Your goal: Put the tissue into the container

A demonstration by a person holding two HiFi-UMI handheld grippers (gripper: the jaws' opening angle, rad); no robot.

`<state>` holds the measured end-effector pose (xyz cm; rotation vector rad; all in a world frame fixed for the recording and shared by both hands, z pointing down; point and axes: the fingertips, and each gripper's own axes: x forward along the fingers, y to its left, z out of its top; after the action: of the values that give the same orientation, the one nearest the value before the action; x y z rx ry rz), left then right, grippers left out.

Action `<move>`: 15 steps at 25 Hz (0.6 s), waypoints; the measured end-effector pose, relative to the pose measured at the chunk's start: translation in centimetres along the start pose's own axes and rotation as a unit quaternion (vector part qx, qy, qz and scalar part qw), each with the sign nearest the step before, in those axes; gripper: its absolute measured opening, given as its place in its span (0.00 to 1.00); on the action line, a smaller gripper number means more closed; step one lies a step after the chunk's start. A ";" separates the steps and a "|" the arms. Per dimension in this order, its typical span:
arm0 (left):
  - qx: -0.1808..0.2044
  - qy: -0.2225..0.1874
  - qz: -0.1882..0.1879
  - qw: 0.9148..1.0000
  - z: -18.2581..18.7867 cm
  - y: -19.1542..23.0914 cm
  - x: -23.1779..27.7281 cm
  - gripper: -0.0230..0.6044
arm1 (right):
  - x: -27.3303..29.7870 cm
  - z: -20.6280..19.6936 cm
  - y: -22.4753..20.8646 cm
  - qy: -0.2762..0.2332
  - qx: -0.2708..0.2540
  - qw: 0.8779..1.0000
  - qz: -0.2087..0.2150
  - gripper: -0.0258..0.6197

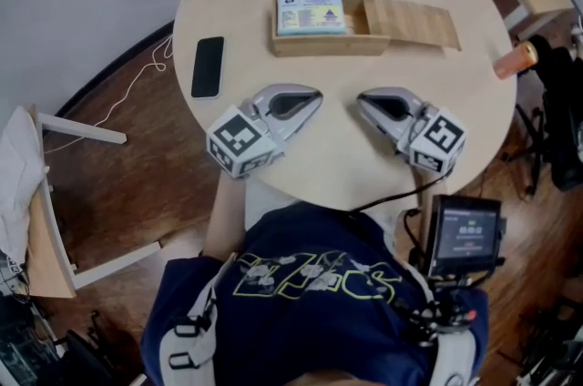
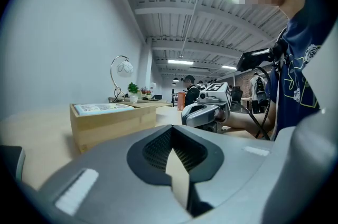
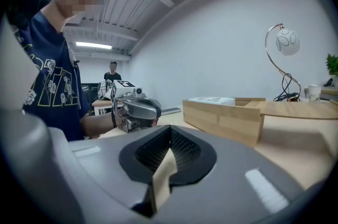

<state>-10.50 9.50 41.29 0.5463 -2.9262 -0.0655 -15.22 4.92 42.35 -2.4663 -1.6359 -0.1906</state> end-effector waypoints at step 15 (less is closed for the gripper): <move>-0.004 -0.002 -0.002 1.000 -0.3 -0.1 -0.1 0.04 | -0.1 -0.7 -0.1 0.009 0.002 1.000 -0.004 0.04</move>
<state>-10.35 9.44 41.58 0.5504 -2.9285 -0.0786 -15.34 4.73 43.05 -2.4472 -1.6381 -0.2106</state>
